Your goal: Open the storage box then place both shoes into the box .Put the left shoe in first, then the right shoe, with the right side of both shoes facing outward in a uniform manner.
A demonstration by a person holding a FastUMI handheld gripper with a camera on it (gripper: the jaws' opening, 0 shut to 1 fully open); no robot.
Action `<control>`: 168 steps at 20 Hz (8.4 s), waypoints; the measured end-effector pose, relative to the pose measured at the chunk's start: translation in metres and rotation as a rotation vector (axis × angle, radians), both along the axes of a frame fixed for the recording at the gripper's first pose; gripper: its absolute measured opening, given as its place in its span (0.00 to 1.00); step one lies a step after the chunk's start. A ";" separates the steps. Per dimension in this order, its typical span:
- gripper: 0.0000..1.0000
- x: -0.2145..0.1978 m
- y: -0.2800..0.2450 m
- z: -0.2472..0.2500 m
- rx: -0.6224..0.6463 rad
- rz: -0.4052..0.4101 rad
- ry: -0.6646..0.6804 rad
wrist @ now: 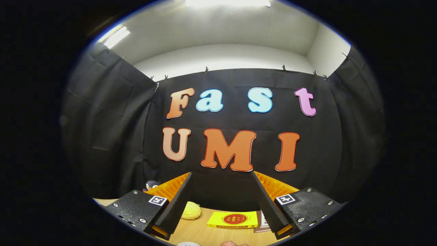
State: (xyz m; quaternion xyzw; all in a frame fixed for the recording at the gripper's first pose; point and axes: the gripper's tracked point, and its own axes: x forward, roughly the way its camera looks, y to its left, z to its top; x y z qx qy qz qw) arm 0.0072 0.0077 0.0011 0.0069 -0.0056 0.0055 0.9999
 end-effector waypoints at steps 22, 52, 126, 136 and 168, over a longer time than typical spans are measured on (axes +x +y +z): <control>1.00 -0.025 0.126 -0.073 0.074 0.321 0.229; 0.97 -0.140 0.310 -0.313 0.928 0.600 1.241; 0.89 -0.135 0.183 -0.294 0.308 0.277 1.017; 0.73 -0.199 0.115 -0.362 0.111 0.198 1.150; 0.03 -0.186 0.115 -0.422 0.156 0.101 1.120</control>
